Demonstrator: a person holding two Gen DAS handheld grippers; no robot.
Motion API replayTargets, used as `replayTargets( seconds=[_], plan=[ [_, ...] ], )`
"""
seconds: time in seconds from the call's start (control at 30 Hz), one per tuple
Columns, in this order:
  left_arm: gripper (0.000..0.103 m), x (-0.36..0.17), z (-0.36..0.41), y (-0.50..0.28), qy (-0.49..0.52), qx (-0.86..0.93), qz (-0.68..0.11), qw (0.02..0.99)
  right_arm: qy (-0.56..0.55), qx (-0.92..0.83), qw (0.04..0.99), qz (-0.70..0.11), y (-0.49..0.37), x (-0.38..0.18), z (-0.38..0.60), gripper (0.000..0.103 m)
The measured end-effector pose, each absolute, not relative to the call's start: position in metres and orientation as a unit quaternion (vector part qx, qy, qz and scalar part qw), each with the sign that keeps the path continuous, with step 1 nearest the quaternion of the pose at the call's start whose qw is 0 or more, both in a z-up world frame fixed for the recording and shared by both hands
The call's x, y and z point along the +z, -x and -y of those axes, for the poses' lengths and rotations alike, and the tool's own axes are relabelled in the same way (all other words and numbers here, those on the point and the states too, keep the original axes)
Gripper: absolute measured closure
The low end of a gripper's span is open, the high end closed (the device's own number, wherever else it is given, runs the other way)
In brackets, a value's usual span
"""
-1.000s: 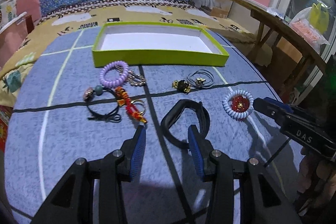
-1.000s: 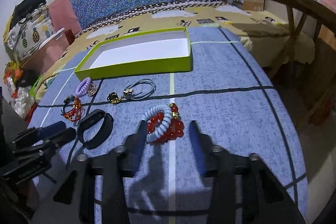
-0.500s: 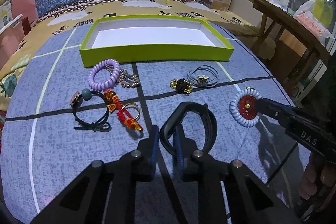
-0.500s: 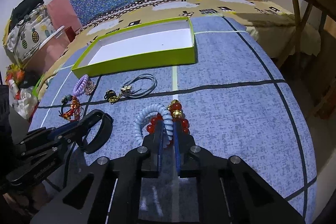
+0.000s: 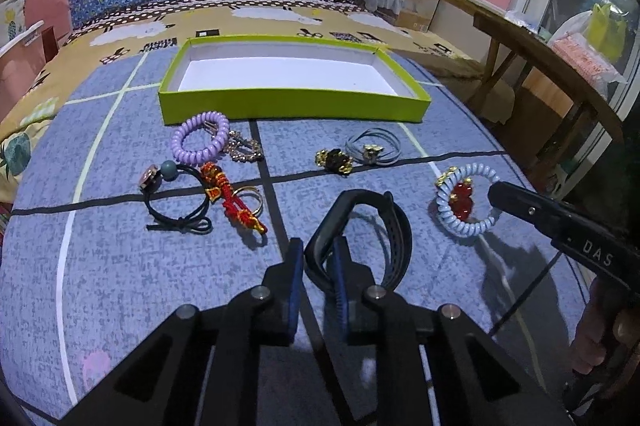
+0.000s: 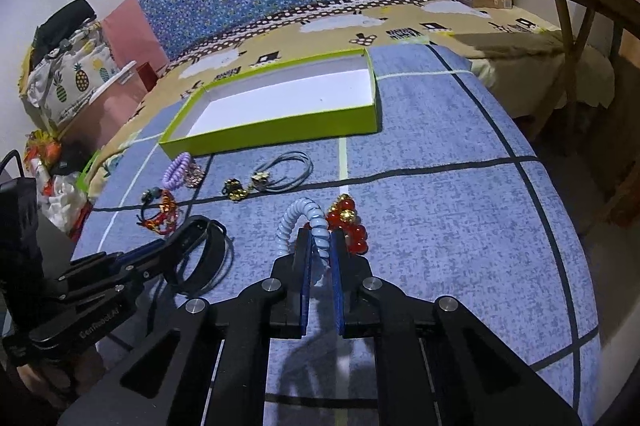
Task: Organize jewelry
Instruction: 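Grasp the black watch band with the left tool while the right grasps the white coil hair tie, then carry both items into the green box and open both tools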
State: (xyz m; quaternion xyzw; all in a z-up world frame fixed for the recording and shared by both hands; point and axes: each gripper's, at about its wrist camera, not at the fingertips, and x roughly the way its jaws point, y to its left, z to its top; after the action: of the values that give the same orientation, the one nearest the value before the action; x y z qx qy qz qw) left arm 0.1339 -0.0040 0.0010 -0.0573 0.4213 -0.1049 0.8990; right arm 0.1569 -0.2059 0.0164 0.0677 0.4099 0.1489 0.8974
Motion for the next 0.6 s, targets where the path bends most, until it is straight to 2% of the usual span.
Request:
replayTargets(
  seconds=[0.3, 0.6],
  plan=[
    [0.088, 0.026, 0.003, -0.132, 0.053, -0.108, -0.395, 0.911, -0.067, 0.165, 0.904, -0.389, -0.159, 0.036, 0.203, 0.094],
    [0.088, 0.049, -0.011, -0.168, 0.031, -0.088, -0.372, 0.923, -0.064, 0.181, 0.908, -0.372, -0.196, 0.054, 0.196, 0.094]
  ],
)
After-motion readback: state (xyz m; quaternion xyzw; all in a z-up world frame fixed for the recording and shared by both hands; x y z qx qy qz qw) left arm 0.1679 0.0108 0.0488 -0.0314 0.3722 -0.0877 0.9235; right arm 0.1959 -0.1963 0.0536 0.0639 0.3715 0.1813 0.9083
